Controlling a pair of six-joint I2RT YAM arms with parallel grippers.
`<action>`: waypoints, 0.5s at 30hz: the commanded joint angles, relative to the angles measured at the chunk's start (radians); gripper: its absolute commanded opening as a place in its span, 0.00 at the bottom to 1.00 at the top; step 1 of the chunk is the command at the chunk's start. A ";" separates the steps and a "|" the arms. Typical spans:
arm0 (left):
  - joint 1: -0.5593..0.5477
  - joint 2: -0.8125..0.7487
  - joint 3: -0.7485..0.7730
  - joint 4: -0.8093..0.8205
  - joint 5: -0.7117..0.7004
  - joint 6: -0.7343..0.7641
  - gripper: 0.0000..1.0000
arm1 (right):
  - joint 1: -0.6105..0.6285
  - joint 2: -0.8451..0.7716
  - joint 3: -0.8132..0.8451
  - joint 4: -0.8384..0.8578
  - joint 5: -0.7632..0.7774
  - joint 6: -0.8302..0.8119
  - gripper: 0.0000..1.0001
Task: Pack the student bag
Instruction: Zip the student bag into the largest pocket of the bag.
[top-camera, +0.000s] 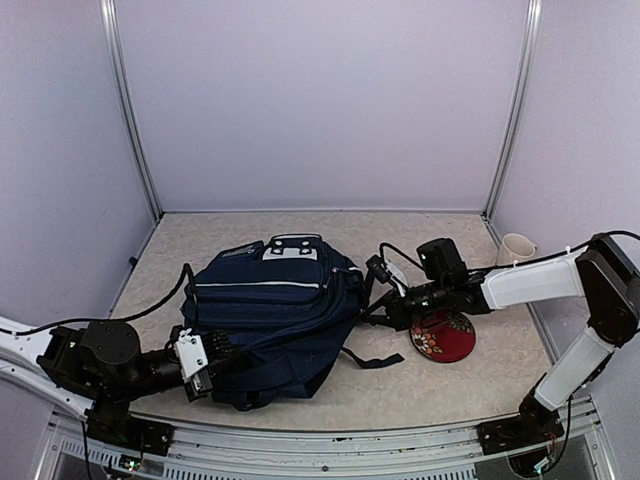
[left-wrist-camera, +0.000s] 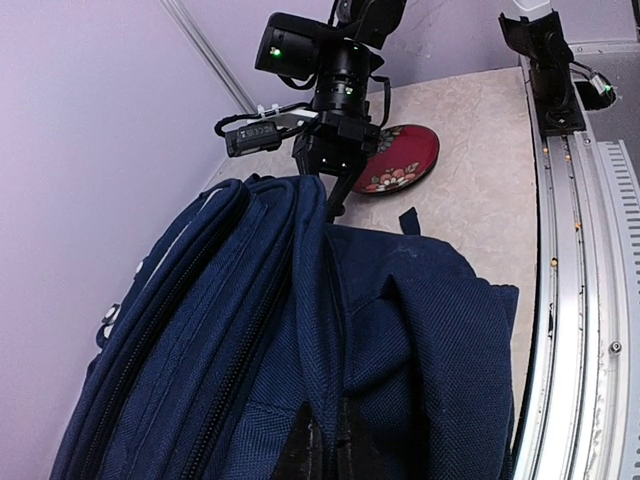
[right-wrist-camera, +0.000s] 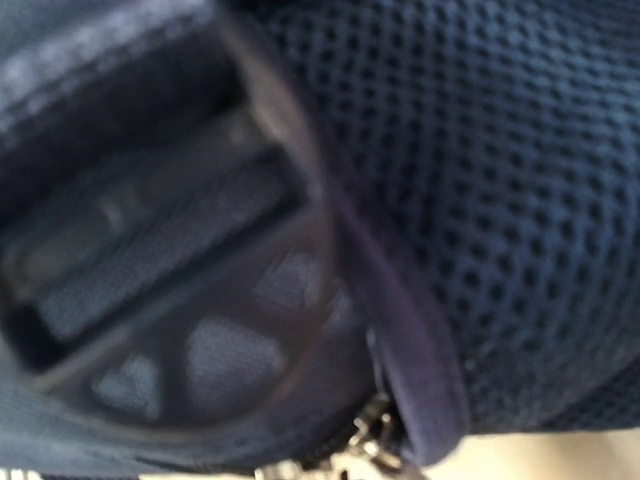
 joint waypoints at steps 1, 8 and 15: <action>-0.020 -0.091 0.048 0.209 -0.044 0.000 0.00 | -0.113 0.058 0.014 -0.082 0.297 0.020 0.00; -0.019 -0.137 0.011 0.227 -0.071 -0.010 0.00 | -0.122 0.069 0.022 -0.073 0.256 0.012 0.00; 0.087 -0.013 0.000 0.390 -0.148 0.036 0.00 | -0.120 0.011 0.074 -0.107 0.192 0.008 0.05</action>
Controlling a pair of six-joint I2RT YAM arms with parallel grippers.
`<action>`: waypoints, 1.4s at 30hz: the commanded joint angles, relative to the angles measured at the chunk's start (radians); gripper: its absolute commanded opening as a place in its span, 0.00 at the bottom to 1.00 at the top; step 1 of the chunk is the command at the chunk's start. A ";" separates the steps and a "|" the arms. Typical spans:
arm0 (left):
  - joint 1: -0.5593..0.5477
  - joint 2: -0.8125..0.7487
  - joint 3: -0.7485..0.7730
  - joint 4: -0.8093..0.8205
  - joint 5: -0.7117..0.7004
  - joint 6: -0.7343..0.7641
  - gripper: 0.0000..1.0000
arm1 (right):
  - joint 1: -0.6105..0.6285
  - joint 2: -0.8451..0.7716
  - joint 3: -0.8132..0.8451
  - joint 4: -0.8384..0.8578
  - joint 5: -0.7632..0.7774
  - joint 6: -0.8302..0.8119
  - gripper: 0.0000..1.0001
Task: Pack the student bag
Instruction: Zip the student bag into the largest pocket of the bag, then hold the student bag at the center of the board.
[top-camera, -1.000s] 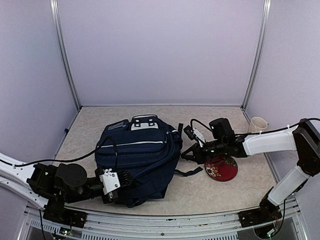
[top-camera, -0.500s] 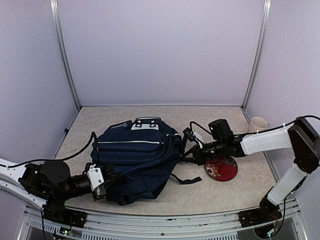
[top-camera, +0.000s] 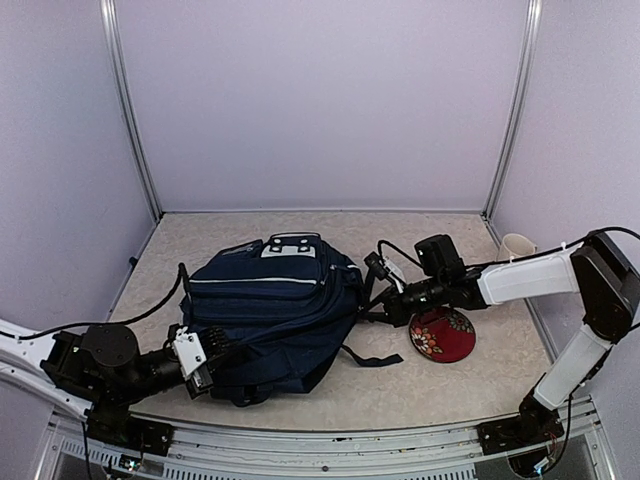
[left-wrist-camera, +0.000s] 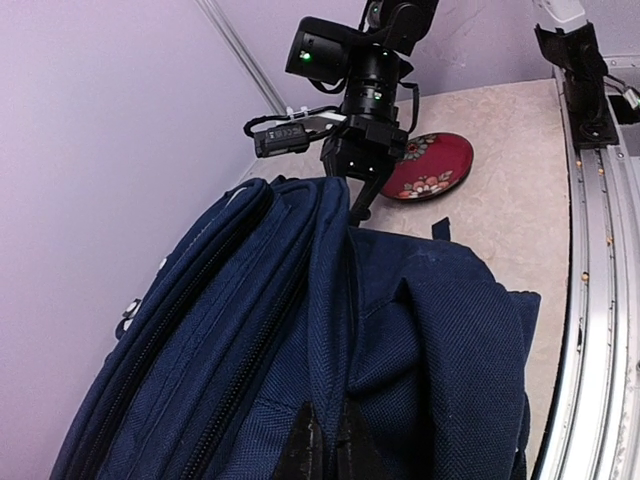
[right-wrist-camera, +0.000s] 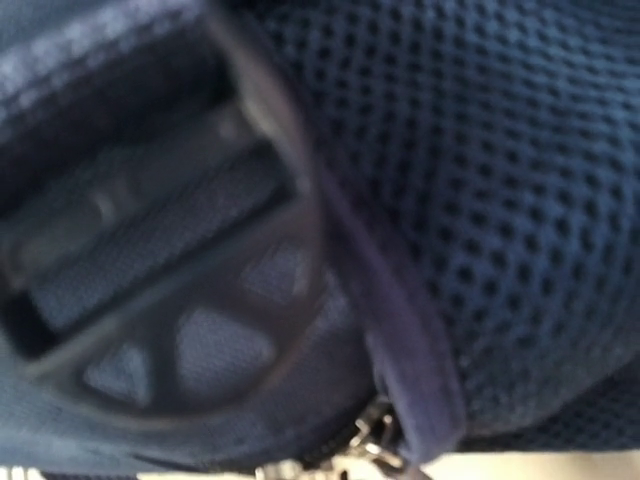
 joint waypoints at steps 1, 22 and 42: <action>0.141 0.039 0.068 0.323 -0.048 0.004 0.00 | -0.112 -0.028 0.053 -0.102 0.208 0.011 0.11; 0.676 0.611 0.505 0.464 0.312 -0.009 0.00 | -0.100 -0.369 0.066 -0.280 0.140 0.123 0.39; 0.188 0.394 0.382 0.010 0.577 -0.131 0.99 | -0.067 -0.298 0.160 -0.266 0.001 0.109 0.46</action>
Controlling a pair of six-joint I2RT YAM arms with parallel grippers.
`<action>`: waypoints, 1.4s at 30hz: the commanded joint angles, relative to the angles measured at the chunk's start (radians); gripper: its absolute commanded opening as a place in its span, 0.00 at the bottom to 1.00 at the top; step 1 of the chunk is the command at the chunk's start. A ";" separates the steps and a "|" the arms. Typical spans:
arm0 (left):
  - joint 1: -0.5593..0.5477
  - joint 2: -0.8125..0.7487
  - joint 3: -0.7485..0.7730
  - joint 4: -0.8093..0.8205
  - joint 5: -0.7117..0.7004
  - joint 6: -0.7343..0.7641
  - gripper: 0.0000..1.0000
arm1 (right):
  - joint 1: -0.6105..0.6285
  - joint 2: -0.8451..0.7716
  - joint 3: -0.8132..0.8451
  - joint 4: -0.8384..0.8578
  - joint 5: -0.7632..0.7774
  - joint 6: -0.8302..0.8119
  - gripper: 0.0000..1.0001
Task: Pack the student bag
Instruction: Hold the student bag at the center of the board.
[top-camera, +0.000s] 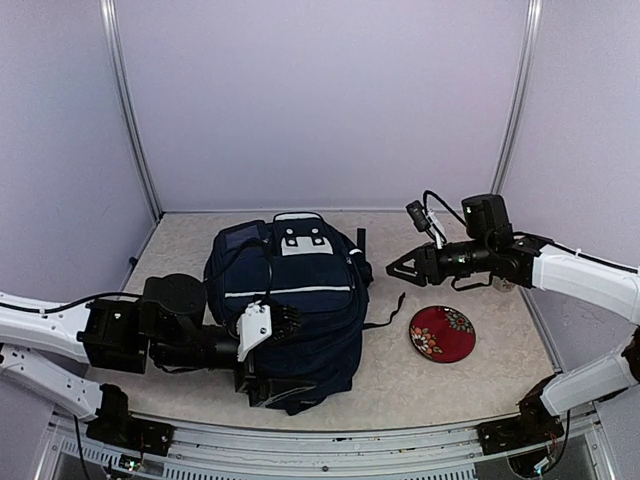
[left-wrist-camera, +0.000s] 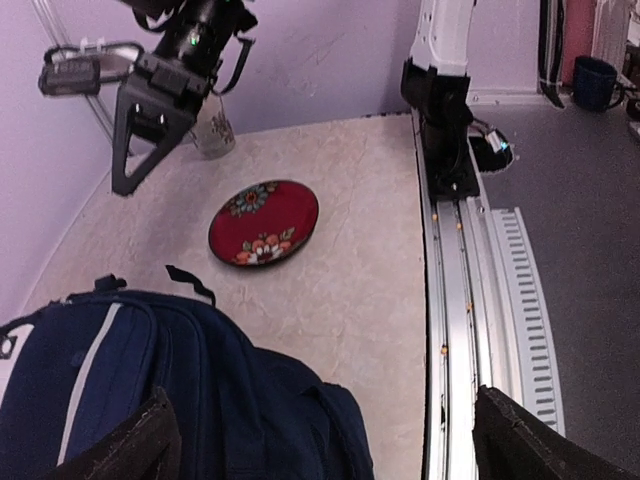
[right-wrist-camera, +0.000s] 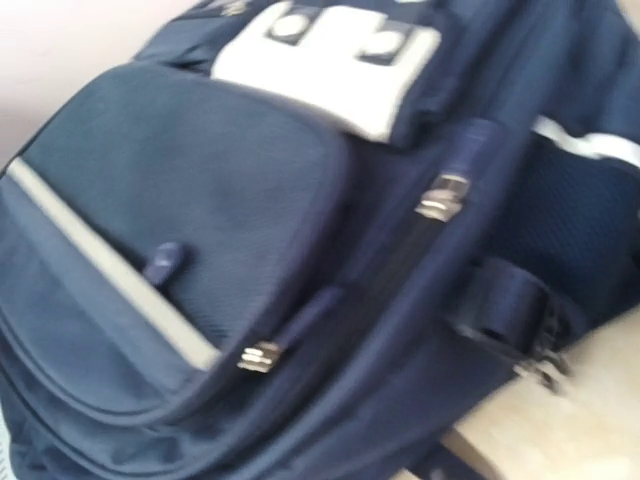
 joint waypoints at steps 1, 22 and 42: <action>0.015 -0.028 0.132 -0.026 -0.062 -0.041 0.99 | 0.042 0.087 0.104 0.004 -0.059 -0.032 0.46; 0.739 0.134 0.241 -0.214 0.122 -0.409 0.96 | 0.013 0.552 0.465 -0.049 -0.084 -0.120 0.34; 0.797 0.248 0.120 -0.163 0.039 -0.388 0.99 | 0.106 0.499 0.231 0.178 -0.255 0.031 0.24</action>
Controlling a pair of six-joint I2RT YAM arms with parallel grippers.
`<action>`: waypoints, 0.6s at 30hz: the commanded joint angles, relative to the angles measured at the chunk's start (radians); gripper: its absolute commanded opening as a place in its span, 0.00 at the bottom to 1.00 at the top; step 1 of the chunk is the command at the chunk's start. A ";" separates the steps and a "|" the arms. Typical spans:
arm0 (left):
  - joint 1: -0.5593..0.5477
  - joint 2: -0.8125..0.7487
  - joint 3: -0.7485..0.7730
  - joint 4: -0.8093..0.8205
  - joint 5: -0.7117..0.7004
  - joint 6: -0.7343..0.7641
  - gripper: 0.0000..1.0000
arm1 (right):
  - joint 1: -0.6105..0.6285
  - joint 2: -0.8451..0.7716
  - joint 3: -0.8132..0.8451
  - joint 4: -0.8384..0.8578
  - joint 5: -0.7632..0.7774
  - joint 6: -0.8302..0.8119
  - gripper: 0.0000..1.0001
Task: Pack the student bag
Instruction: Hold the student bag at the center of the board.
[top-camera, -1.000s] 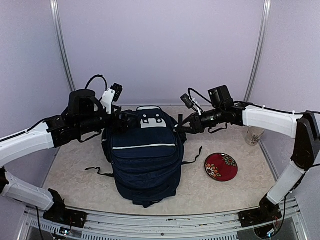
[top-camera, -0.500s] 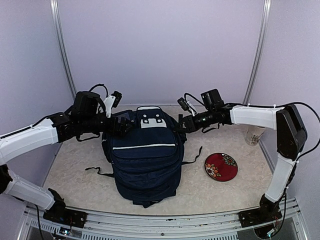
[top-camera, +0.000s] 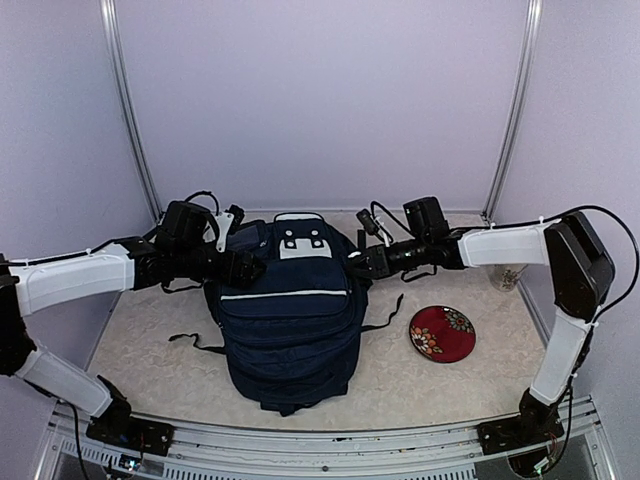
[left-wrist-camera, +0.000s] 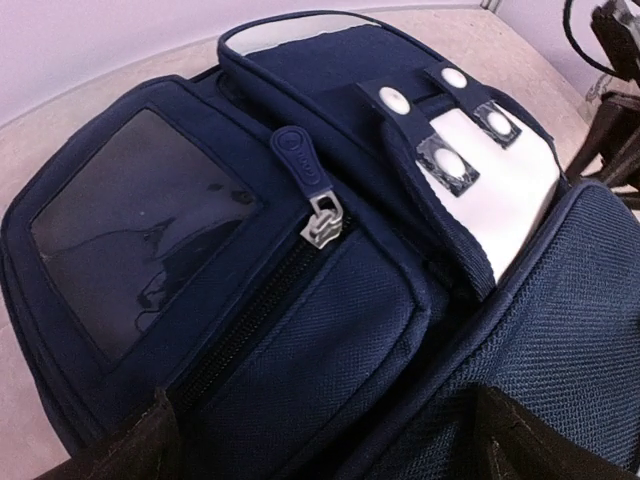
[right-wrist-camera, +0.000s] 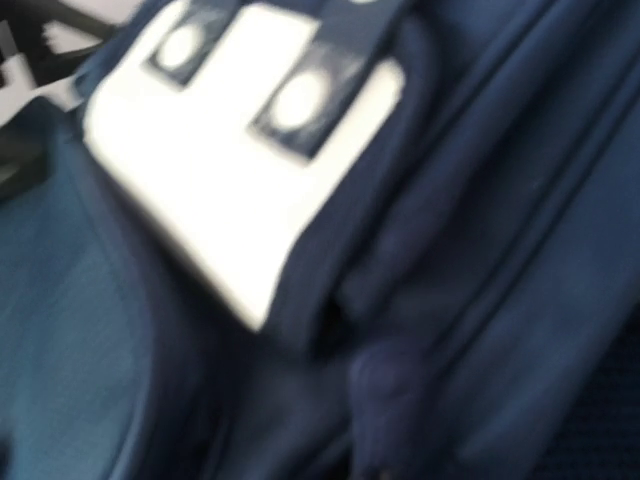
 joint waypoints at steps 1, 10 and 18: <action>0.046 -0.048 -0.085 0.002 -0.044 -0.011 0.99 | 0.088 -0.101 -0.082 -0.033 -0.079 -0.016 0.24; 0.081 -0.025 -0.156 0.034 -0.072 -0.009 0.99 | 0.130 -0.197 -0.092 -0.156 -0.081 -0.152 0.25; 0.082 -0.027 -0.149 0.035 -0.075 0.014 0.99 | 0.116 -0.233 -0.028 -0.273 -0.136 -0.507 0.47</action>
